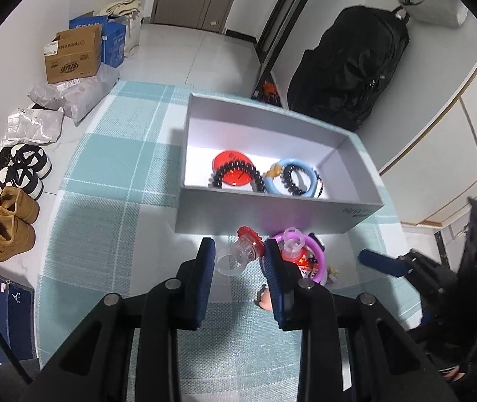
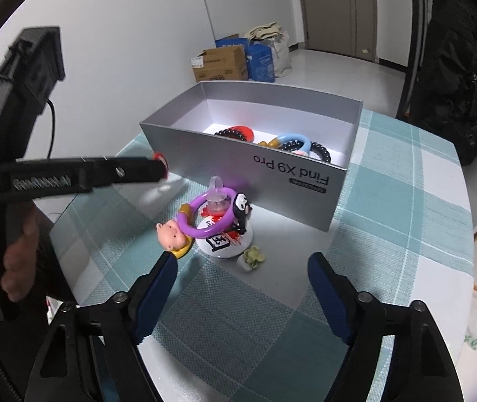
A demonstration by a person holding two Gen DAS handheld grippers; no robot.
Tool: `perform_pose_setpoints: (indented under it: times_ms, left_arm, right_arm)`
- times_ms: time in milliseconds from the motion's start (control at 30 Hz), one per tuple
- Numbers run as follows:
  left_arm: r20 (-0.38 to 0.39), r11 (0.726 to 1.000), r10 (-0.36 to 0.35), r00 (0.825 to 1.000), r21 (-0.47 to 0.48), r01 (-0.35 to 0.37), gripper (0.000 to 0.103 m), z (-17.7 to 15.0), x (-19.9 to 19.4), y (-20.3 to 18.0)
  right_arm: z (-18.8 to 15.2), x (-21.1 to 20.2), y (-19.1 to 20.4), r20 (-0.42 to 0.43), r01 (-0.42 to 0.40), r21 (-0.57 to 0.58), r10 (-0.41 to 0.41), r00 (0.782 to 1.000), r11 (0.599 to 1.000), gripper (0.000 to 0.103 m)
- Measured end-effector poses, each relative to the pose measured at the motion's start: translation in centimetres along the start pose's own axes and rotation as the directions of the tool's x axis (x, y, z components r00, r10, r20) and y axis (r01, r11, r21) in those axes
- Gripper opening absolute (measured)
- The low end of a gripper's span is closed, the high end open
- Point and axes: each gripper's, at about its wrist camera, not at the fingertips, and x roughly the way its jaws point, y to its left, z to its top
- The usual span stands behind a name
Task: Organize jewelry
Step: 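Move the left gripper to the pink pacifier with red cap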
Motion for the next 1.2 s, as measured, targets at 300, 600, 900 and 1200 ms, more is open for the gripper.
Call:
perform_pose_setpoints:
  times_ms: [300,600,900,1200]
  left_arm:
    - [0.04,1.0,-0.025,0.999,-0.01,0.025,0.024,0.2,-1.0,0.2]
    - [0.059,0.999,-0.041,0.997,-0.019,0.042,0.024,0.2,-1.6,0.4]
    - [0.091,0.998,-0.059,0.994,-0.013,0.061,0.024,0.5,-2.2,-0.1]
    - [0.114,0.994,-0.105,0.988,-0.007,0.107,0.024,1.2,-2.4,-0.8]
  right_arm:
    - [-0.2,0.8,0.2,-0.012,0.018,-0.024,-0.018,1.0,1.0,0.035]
    - [-0.4,0.7,-0.3,-0.021,0.015,-0.01,-0.015,1.0,1.0,0.009]
    - [0.2,-0.5,-0.9,0.024,-0.006,0.025,0.006,1.0,1.0,0.009]
    - [2.1,-3.9,-1.2,0.188,-0.039,0.073,0.024,0.982,0.997,0.009]
